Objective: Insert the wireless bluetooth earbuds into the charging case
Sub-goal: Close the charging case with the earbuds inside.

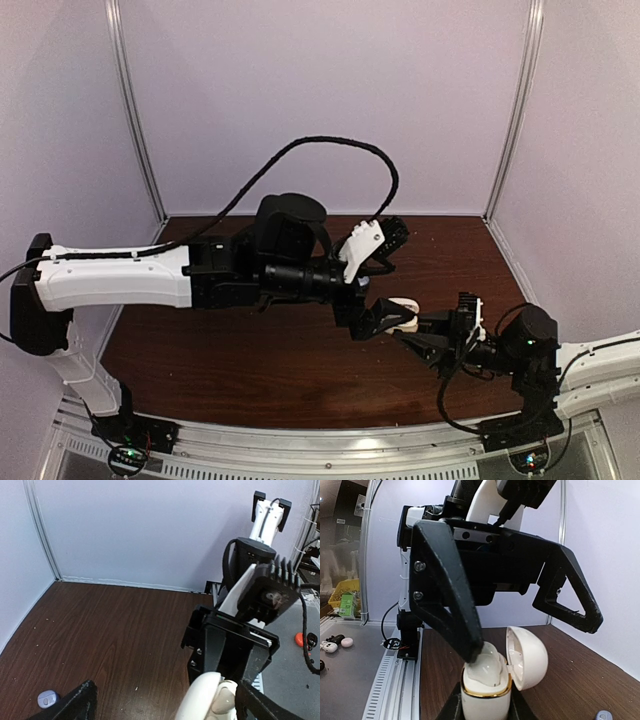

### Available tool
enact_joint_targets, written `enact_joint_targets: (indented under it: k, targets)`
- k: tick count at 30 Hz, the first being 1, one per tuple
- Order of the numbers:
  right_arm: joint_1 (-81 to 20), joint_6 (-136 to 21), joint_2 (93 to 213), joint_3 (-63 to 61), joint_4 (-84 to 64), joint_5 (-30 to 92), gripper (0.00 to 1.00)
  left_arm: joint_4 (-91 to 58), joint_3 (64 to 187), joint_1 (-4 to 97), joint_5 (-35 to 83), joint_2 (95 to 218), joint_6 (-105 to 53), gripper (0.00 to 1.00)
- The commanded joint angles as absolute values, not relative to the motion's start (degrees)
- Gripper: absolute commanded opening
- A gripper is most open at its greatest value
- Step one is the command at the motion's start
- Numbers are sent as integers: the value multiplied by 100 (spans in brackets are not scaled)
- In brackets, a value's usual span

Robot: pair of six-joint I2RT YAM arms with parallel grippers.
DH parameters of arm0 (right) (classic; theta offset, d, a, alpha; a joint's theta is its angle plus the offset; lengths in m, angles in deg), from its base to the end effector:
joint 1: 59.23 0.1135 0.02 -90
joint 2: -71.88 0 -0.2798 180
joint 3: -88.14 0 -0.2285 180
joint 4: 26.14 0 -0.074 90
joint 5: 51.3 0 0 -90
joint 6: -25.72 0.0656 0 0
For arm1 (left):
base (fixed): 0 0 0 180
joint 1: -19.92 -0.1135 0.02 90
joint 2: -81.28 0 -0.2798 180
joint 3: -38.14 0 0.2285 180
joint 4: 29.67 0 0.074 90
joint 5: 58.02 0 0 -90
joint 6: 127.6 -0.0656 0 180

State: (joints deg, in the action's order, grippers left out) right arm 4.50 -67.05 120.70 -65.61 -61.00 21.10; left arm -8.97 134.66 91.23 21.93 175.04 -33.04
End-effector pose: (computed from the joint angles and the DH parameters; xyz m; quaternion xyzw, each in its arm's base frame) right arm 0.0620 0.1703 0.2655 -0.4396 0.4531 0.4731 0.6145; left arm 0.1168 -0.3811 0.3610 0.4862 0.6444 -0.4161 0.4186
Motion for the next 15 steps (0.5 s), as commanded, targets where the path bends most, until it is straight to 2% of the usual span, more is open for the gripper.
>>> enact_joint_targets:
  k: [1,15]
  targets:
    - [445,-6521,12009,-6475,-6282,2067,0,-902,13546,9111,1337,17102,-3832,98]
    - [441,-6470,11918,-6270,-6063,1868,0,-612,13530,9118,1026,17288,-4219,98]
